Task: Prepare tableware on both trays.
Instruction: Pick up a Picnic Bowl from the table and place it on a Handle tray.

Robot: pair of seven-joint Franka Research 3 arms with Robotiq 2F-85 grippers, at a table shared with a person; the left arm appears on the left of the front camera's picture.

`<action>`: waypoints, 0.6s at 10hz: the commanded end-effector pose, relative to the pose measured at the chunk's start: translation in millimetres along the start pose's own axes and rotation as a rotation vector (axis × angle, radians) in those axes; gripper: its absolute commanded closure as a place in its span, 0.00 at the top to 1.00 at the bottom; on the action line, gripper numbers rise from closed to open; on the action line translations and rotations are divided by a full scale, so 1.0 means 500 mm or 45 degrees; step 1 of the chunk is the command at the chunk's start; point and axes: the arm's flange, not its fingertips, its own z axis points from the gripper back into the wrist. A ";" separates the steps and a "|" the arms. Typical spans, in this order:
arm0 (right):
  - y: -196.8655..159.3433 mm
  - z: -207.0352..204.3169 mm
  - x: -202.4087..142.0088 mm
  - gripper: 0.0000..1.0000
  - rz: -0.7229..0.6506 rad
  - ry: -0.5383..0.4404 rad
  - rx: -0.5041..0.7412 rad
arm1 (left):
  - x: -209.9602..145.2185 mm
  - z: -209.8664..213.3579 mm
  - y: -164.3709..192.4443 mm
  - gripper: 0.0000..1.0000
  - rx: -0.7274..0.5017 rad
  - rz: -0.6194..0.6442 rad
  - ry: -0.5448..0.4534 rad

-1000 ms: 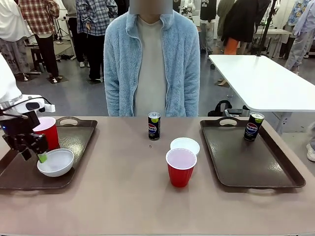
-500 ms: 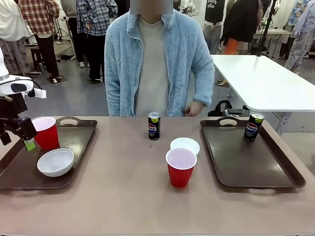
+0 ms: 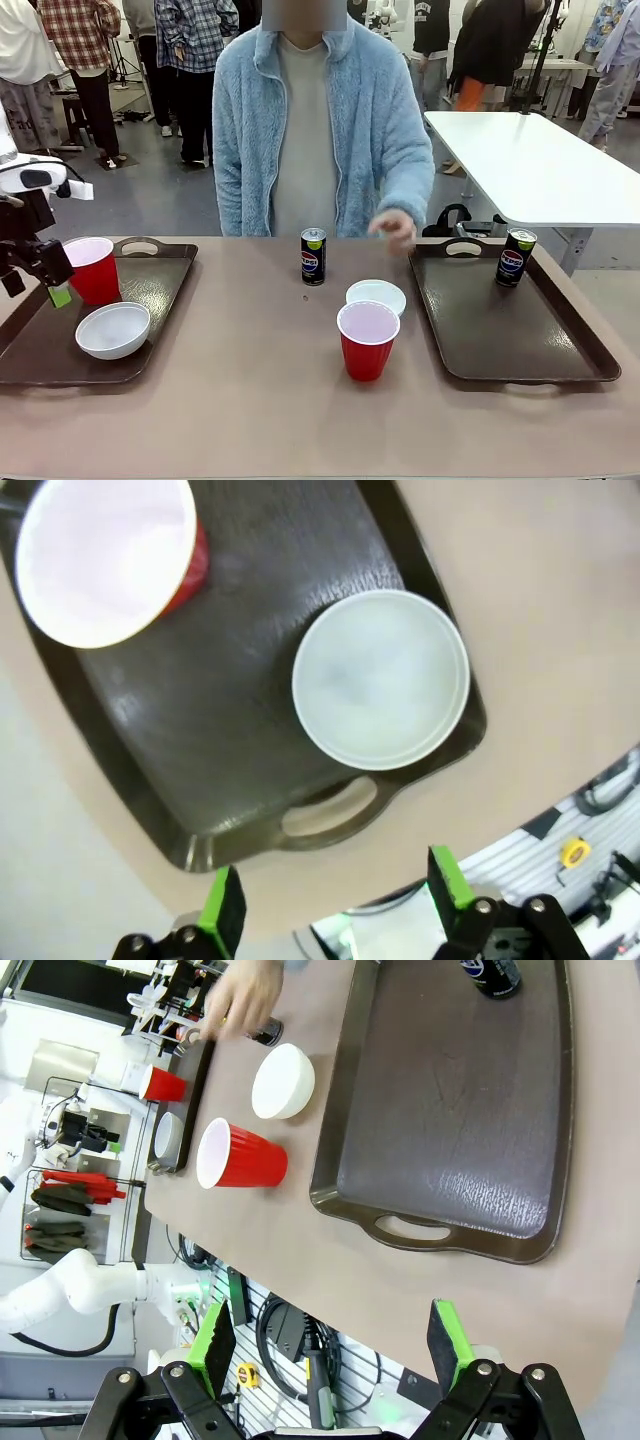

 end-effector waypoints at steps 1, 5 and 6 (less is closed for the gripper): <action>0.000 0.000 0.000 1.00 0.000 0.000 0.000 | -0.050 -0.001 0.098 1.00 -0.246 -0.140 -0.236; 0.125 -0.107 0.011 1.00 0.160 0.201 -0.315 | -0.108 -0.019 0.277 1.00 -0.759 -0.150 -0.480; 0.161 -0.160 0.003 1.00 0.204 0.266 -0.393 | -0.137 -0.021 0.318 1.00 -0.860 -0.166 -0.534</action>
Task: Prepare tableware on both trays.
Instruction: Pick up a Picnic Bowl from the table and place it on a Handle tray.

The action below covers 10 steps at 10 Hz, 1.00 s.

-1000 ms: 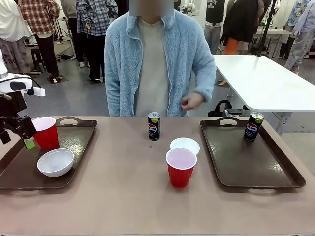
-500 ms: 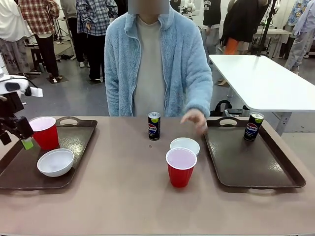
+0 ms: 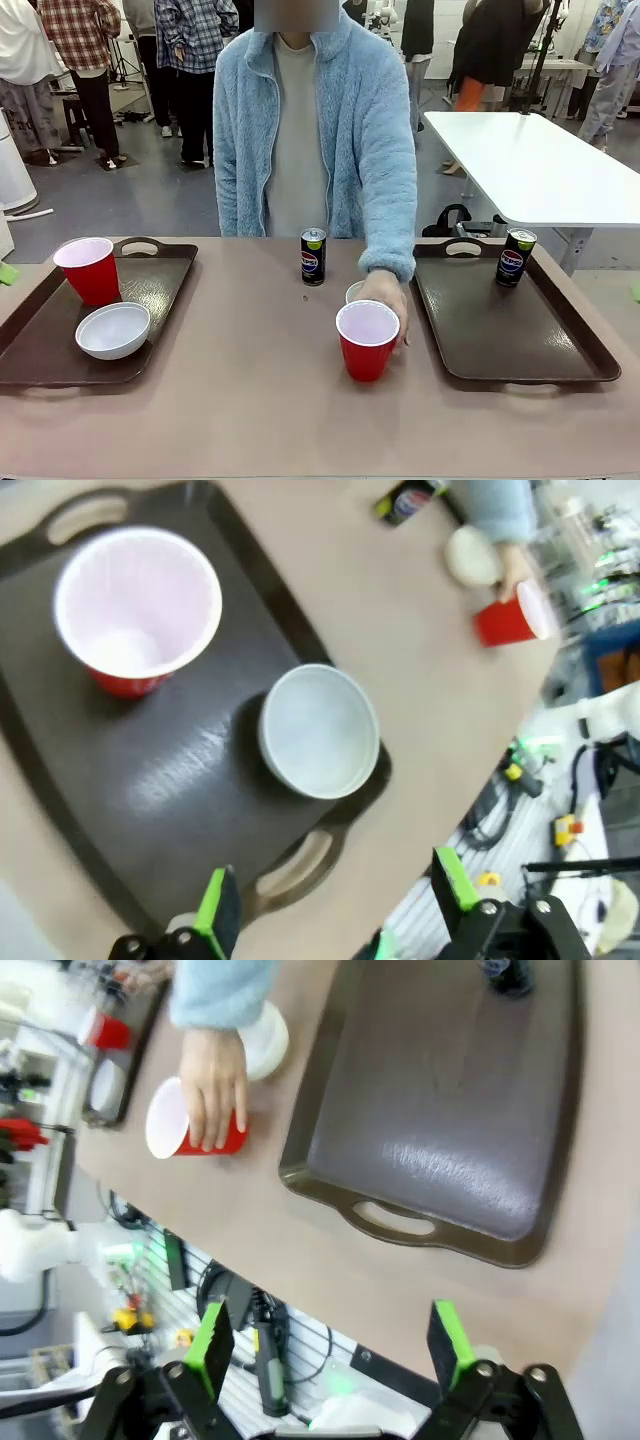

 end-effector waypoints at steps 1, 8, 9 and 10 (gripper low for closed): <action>0.103 -0.136 -0.023 1.00 0.048 0.129 -0.173 | -0.016 0.054 0.067 1.00 -0.227 0.018 -0.036; 0.227 -0.433 0.005 1.00 0.188 0.206 -0.336 | -0.110 0.150 0.130 1.00 -0.366 0.141 -0.141; 0.260 -0.308 0.147 1.00 0.202 0.238 -0.342 | -0.110 0.150 0.130 1.00 -0.366 0.141 -0.141; 0.260 -0.308 0.147 1.00 0.202 0.238 -0.342 | -0.110 0.150 0.130 1.00 -0.366 0.141 -0.141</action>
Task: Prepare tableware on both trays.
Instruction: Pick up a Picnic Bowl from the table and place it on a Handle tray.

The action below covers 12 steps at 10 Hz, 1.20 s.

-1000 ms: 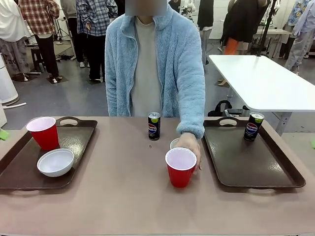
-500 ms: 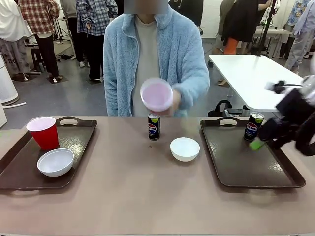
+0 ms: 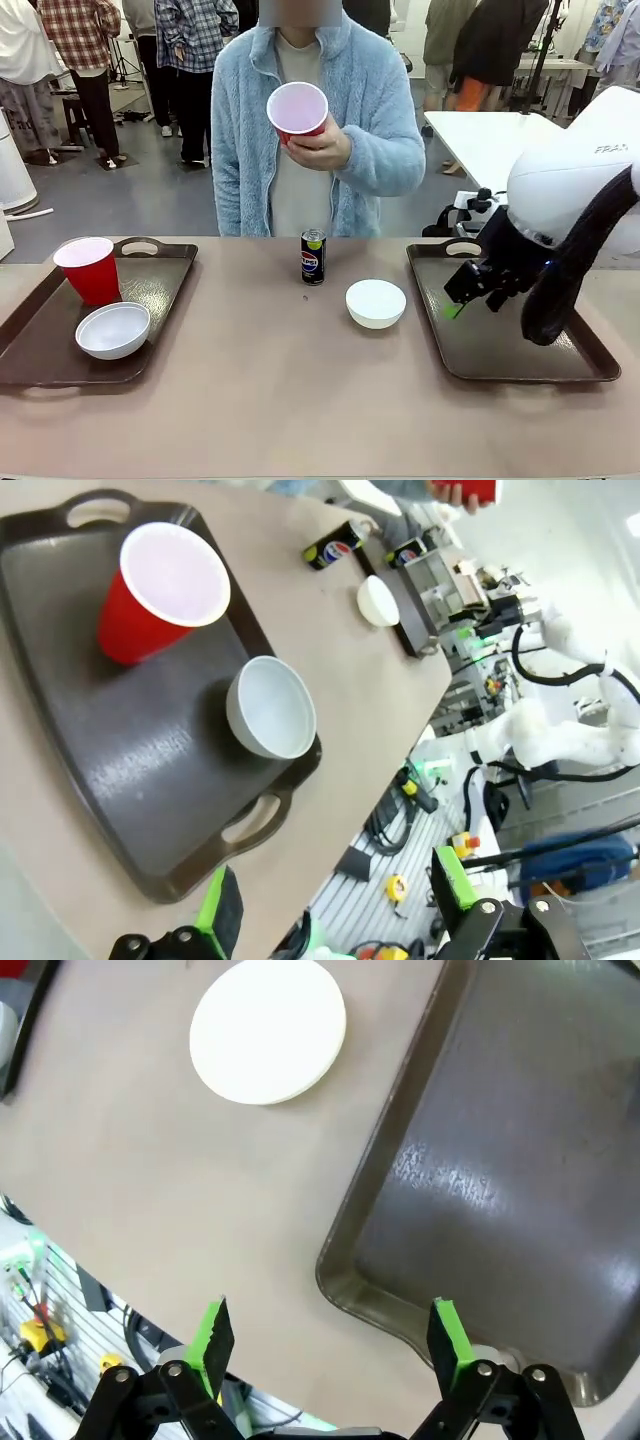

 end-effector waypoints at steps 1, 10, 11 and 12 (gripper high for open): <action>-0.012 0.037 -0.019 1.00 -0.011 0.001 0.004 | -0.005 0.001 -0.004 1.00 -0.006 0.000 -0.009; -0.043 0.179 -0.186 1.00 0.080 0.235 -0.006 | -0.005 0.001 -0.004 1.00 -0.006 0.000 -0.009; -0.048 0.175 -0.187 1.00 0.067 0.231 0.002 | -0.005 0.001 -0.004 1.00 -0.006 0.000 -0.009; -0.050 0.172 -0.185 1.00 0.059 0.221 0.010 | -0.005 0.001 -0.004 1.00 -0.006 0.000 -0.009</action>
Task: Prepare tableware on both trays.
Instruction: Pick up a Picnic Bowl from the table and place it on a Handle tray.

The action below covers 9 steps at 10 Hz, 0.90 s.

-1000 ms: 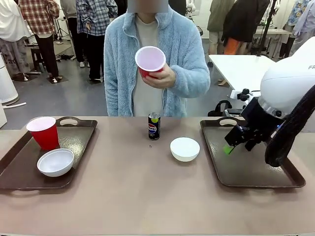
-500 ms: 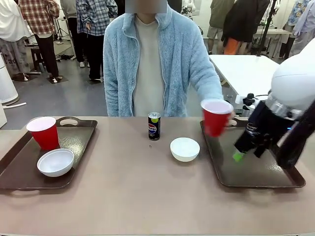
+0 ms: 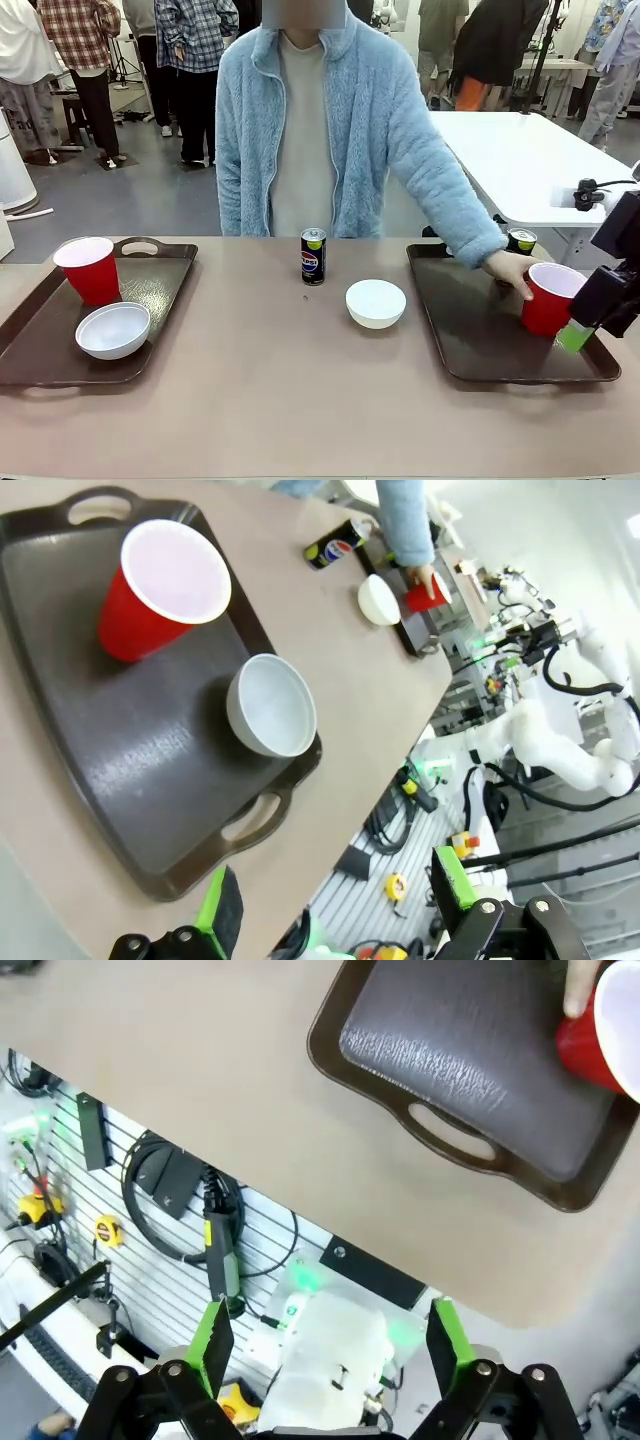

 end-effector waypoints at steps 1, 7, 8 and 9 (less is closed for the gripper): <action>-0.018 -0.026 0.010 1.00 -0.015 -0.040 0.028 | -0.003 0.002 -0.004 1.00 -0.008 -0.005 -0.012; 0.033 -0.085 0.120 1.00 -0.037 -0.109 -0.039 | -0.003 0.002 -0.004 1.00 -0.008 -0.005 -0.012; 0.042 -0.115 0.157 1.00 -0.044 -0.143 -0.083 | -0.003 0.002 -0.004 1.00 -0.008 -0.005 -0.012; 0.052 -0.142 0.186 1.00 -0.050 -0.150 -0.105 | -0.003 0.002 -0.004 1.00 -0.008 -0.005 -0.012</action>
